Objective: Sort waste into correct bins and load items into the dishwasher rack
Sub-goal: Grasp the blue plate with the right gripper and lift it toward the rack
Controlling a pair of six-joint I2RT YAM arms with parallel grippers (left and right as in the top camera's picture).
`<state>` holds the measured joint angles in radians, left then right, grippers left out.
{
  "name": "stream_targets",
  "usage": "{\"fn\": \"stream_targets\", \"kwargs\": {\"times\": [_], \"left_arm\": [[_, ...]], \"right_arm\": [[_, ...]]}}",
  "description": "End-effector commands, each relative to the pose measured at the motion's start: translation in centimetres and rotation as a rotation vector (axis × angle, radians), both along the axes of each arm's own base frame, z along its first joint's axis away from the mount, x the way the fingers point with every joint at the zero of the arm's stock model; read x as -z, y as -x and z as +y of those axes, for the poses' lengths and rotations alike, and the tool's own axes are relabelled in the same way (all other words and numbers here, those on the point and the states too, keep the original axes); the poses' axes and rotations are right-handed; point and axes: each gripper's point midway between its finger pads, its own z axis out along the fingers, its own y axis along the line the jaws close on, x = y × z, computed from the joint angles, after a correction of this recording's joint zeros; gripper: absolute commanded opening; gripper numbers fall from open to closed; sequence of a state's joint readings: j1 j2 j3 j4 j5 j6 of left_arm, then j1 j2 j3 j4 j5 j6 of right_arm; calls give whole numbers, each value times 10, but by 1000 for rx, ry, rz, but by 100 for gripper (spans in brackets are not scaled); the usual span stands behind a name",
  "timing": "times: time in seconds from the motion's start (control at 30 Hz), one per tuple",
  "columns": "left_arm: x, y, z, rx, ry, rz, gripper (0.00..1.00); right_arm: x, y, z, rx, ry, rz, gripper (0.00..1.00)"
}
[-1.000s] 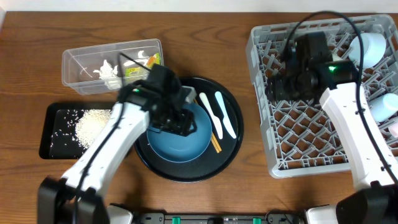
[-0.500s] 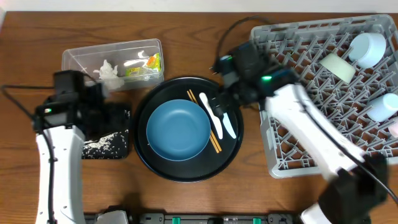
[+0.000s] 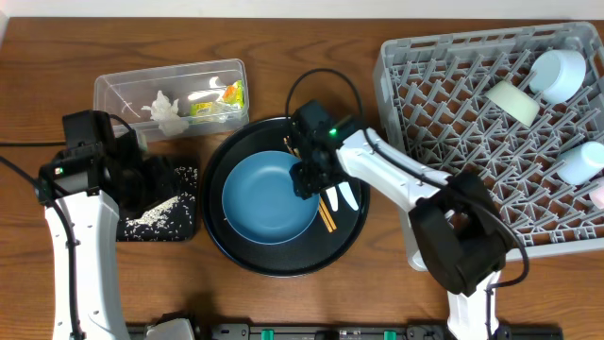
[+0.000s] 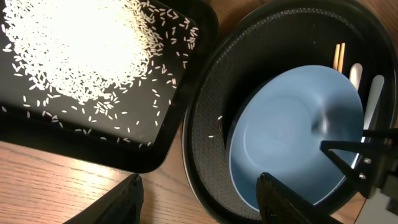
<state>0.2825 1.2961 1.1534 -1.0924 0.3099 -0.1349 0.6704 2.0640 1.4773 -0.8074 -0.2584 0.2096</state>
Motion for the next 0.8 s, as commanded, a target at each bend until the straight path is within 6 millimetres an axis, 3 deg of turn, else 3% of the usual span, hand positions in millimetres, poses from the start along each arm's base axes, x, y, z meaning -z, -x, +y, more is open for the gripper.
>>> {"fn": "stream_targets", "kwargs": {"times": [0.0,0.07,0.17,0.2,0.4,0.5,0.63,0.77], "left_arm": [[3,0,2,-14,-2,14,60],[3,0,2,-13,-2,14,60],[3,1,2,-13,-2,15,60],[3,1,2,-13,-2,15,60],[3,1,2,-13,-2,15,60],[3,1,2,-14,-2,15,60],[3,1,2,-13,-2,15,60],[3,0,2,-13,-2,14,60]], "right_arm": [[-2,6,13,-10,-24,4,45],[-1,6,14,-15,-10,-13,37],[1,4,11,-12,19,-31,7],[1,4,9,-3,30,-32,1],[2,-3,1,52,71,-53,1],[-8,-13,-5,68,81,-85,1],[-48,-35,-16,83,78,-194,1],[-116,-69,-47,184,103,-396,1]]}}
